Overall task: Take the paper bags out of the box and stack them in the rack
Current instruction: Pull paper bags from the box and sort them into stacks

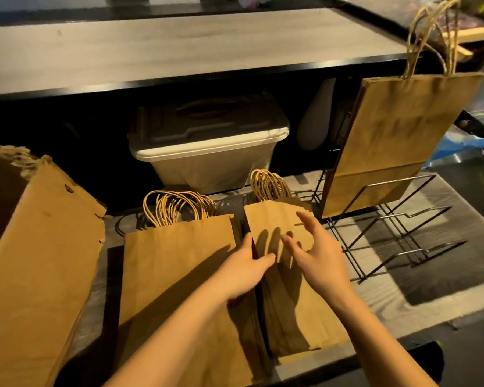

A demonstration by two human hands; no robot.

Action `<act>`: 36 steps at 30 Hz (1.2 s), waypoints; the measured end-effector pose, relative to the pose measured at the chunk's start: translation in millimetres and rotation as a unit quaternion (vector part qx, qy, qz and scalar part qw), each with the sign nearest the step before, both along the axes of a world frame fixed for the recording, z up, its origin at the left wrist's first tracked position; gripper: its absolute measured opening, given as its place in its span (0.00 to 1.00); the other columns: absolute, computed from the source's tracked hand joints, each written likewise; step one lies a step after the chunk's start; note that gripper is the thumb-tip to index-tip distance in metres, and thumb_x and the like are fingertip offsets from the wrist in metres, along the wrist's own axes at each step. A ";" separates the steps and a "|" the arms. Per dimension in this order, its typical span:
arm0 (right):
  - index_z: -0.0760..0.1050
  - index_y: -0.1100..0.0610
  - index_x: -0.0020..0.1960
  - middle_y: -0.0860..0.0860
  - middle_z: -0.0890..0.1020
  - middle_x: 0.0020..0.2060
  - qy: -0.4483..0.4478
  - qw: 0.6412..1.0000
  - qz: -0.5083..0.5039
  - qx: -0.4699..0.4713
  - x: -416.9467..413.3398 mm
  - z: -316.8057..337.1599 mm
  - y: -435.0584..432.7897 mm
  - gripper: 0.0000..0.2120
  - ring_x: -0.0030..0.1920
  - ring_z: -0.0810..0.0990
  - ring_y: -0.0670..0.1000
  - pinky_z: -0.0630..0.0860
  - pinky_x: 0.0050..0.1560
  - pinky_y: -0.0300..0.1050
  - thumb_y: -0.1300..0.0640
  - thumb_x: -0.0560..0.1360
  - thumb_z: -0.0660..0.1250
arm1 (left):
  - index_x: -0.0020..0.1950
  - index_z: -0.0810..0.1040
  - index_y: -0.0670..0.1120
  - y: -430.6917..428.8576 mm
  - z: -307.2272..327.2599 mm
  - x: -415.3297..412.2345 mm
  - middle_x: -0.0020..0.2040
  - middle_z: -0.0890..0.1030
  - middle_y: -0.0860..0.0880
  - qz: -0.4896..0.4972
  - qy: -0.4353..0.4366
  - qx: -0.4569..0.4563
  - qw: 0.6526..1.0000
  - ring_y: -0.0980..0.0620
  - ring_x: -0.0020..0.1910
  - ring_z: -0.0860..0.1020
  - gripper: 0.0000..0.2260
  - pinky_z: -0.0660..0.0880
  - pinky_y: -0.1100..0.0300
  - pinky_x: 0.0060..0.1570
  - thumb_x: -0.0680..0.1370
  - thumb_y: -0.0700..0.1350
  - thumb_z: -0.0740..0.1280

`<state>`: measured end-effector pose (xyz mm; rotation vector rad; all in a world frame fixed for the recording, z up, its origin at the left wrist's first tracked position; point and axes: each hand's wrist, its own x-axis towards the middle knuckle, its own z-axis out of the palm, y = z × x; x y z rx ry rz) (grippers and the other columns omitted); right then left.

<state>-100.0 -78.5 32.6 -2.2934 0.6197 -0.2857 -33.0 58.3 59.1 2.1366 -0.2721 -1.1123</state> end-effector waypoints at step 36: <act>0.49 0.49 0.77 0.53 0.54 0.77 0.033 0.594 0.659 -0.461 180.9 102.0 441.0 0.36 0.75 0.55 0.58 0.57 0.72 0.56 0.44 0.76 0.64 | 0.63 0.76 0.51 455.3 94.3 46.6 0.52 0.80 0.53 0.196 -0.296 0.224 0.908 0.51 0.53 0.77 0.15 0.75 0.53 0.54 0.80 0.53 0.60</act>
